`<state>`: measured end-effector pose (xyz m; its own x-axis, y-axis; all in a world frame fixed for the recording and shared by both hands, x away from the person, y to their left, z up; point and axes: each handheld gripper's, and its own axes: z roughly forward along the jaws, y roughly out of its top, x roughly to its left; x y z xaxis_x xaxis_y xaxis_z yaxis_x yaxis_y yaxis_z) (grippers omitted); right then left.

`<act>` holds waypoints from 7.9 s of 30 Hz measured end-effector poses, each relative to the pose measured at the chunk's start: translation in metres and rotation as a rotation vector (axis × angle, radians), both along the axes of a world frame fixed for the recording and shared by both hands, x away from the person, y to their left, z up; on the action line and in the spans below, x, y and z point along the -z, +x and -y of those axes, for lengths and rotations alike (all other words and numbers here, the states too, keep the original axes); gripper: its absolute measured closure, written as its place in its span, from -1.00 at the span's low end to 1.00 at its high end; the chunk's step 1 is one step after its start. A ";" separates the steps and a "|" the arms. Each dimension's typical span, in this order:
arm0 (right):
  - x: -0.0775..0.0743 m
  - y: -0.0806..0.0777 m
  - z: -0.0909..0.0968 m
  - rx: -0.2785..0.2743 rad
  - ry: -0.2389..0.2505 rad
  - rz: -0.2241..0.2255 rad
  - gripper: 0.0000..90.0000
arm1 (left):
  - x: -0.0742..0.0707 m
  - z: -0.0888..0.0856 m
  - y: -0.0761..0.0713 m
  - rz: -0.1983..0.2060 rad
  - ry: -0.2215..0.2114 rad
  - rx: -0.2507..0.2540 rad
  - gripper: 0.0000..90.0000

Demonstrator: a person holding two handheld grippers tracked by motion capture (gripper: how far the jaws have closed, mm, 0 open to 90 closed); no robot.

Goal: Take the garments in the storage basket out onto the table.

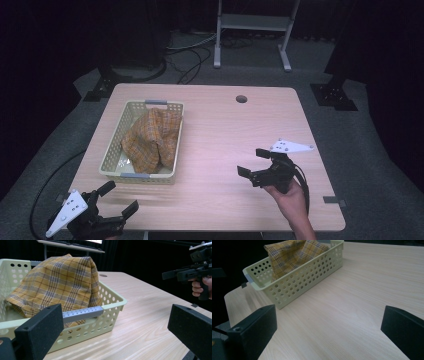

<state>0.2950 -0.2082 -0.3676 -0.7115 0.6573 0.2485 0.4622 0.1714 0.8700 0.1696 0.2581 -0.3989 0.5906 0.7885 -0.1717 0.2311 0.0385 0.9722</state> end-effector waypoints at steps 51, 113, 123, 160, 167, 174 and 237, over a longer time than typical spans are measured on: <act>-0.006 0.014 -0.069 -0.101 0.002 0.008 -0.99 | 0.000 -0.001 -0.001 0.003 -0.005 0.005 -1.00; -0.008 0.037 -0.149 -0.171 -0.076 0.004 -0.99 | -0.001 0.002 -0.001 0.011 0.004 0.010 -0.99; -0.009 0.042 -0.155 -0.179 -0.044 -0.006 -0.99 | 0.000 0.001 -0.001 0.008 0.003 0.010 -1.00; -0.021 0.060 -0.185 -0.206 -0.017 -0.022 -0.99 | 0.000 0.002 0.000 0.007 0.003 0.014 -1.00; -0.025 0.064 -0.192 -0.218 -0.028 -0.018 -0.99 | 0.000 0.002 -0.001 0.006 0.002 0.014 -1.00; -0.028 0.068 -0.200 -0.225 -0.033 -0.008 -0.99 | 0.000 0.002 0.000 0.008 0.003 0.014 -0.99; -0.022 0.090 -0.256 -0.269 -0.090 -0.045 -0.99 | 0.000 0.000 -0.001 0.012 -0.004 0.017 -0.99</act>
